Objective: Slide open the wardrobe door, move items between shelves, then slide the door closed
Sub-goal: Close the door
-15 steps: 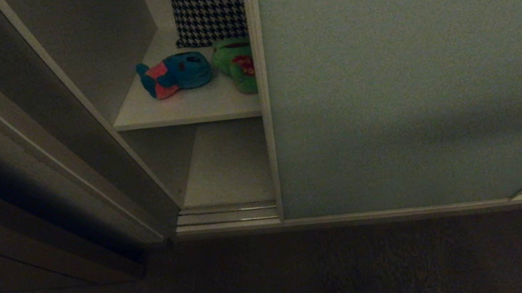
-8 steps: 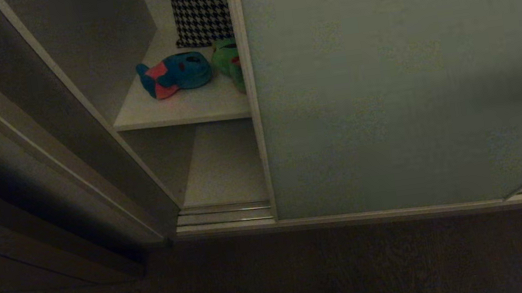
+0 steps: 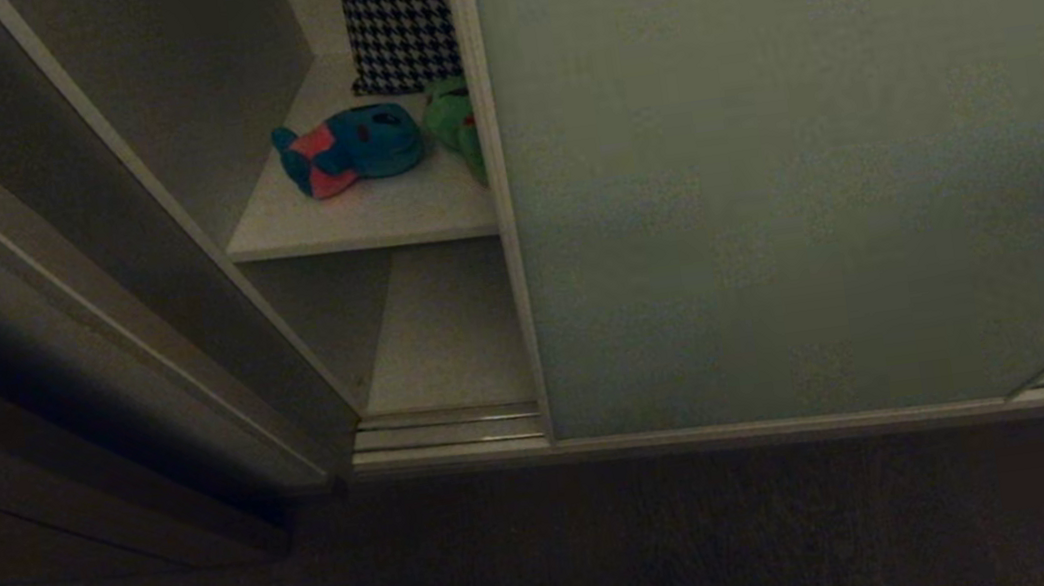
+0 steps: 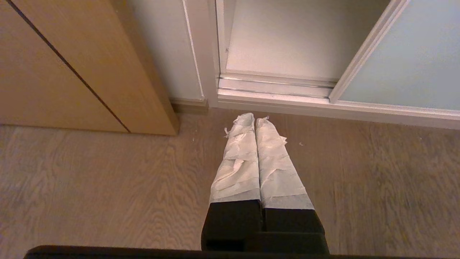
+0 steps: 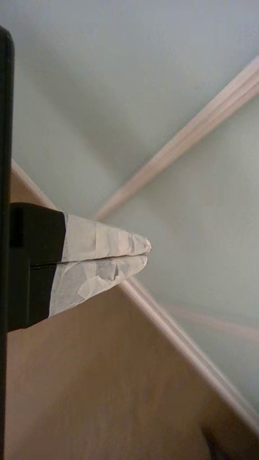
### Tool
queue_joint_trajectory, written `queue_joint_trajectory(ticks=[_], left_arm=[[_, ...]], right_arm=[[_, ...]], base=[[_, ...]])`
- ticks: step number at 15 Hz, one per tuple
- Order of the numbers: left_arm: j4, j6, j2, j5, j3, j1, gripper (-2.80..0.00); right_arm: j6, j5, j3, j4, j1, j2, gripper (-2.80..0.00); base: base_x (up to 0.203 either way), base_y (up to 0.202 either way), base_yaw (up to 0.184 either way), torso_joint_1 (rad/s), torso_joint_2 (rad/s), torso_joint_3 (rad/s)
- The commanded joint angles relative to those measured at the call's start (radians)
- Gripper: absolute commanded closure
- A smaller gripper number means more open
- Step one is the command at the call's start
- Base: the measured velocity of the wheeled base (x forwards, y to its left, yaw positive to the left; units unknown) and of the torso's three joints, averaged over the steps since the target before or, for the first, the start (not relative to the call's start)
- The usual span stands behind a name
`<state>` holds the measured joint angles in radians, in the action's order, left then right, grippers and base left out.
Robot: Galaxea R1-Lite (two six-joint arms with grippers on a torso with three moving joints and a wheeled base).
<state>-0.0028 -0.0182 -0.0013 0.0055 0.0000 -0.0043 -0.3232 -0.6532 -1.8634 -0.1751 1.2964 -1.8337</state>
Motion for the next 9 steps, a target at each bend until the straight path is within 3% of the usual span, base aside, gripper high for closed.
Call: queue_joint_trajectory(ticks=[1,2,6,9], left_arm=[[0.000,0.000,0.001,0.001,0.000,0.000,0.00],[0.000,0.000,0.001,0.001,0.000,0.000,0.00],[0.000,0.000,0.001,0.001,0.000,0.000,0.00],[0.000,0.000,0.001,0.001,0.000,0.000,0.00]], right_arm=[[-0.039,-0.007,-0.058,0.002,-0.047,-0.094,0.00],[-0.074,-0.022,-0.072,0.018,-0.069,-0.118,0.00],[-0.083,-0.106,-0.071,0.052,-0.114,-0.144,0.00],[-0.083,-0.109,-0.053,0.083,-0.152,-0.145,0.00]], base=[[0.000,0.000,0.000,0.000,0.00,0.000],[0.000,0.000,0.000,0.000,0.00,0.000],[0.000,0.000,0.000,0.000,0.00,0.000],[0.000,0.000,0.000,0.000,0.00,0.000]])
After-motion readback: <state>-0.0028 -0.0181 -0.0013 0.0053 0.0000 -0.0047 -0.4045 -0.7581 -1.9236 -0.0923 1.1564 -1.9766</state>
